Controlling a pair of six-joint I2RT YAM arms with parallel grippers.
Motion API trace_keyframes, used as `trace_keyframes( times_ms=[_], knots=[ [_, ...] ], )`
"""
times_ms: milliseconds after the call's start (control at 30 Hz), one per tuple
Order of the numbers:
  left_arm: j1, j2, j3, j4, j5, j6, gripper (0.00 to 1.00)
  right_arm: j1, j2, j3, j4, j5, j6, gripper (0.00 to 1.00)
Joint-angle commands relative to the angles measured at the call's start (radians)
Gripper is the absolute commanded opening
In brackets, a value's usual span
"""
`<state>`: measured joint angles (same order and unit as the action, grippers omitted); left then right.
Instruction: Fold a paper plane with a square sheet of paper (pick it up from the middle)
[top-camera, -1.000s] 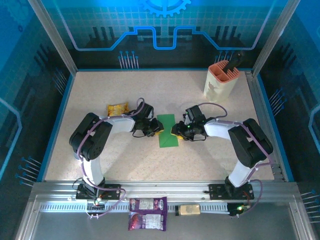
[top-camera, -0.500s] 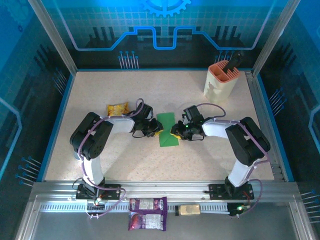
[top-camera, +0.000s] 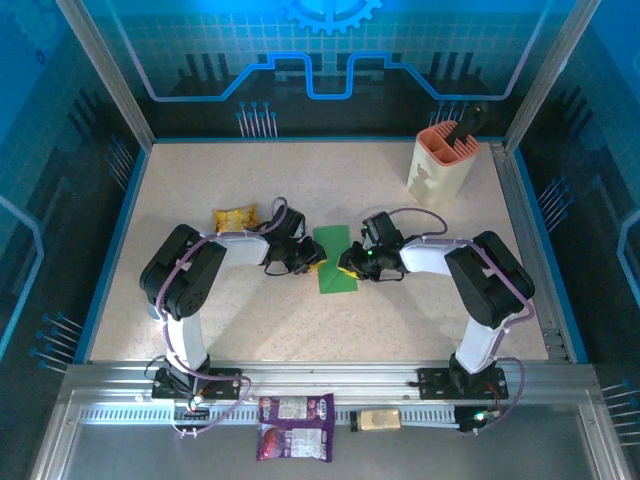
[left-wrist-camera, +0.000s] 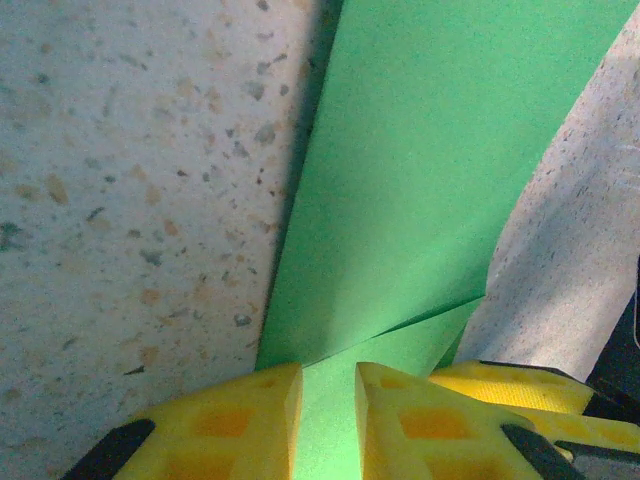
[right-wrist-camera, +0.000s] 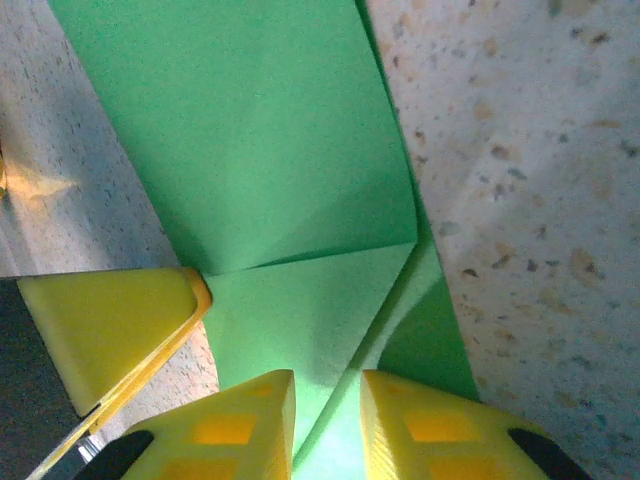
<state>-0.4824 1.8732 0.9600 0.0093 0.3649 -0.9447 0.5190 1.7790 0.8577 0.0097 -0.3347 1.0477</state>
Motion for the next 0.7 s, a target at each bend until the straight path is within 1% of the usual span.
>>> trace_keyframes(
  times_ms=[0,233,500,667],
  knots=[
    [0.007,0.035,-0.031,-0.033,-0.02,-0.022,0.24,0.013,0.017,0.018,0.006,0.017,0.022,0.26],
    [0.007,0.03,-0.044,-0.023,-0.018,-0.028,0.23,0.014,0.038,0.017,0.067,-0.033,0.057,0.26],
    [0.007,0.021,-0.05,-0.026,-0.016,-0.031,0.24,0.017,0.014,-0.014,0.167,-0.067,0.085,0.25],
    [0.007,0.016,-0.05,-0.027,-0.018,-0.034,0.24,0.026,0.012,-0.022,0.184,-0.07,0.084,0.24]
  ],
)
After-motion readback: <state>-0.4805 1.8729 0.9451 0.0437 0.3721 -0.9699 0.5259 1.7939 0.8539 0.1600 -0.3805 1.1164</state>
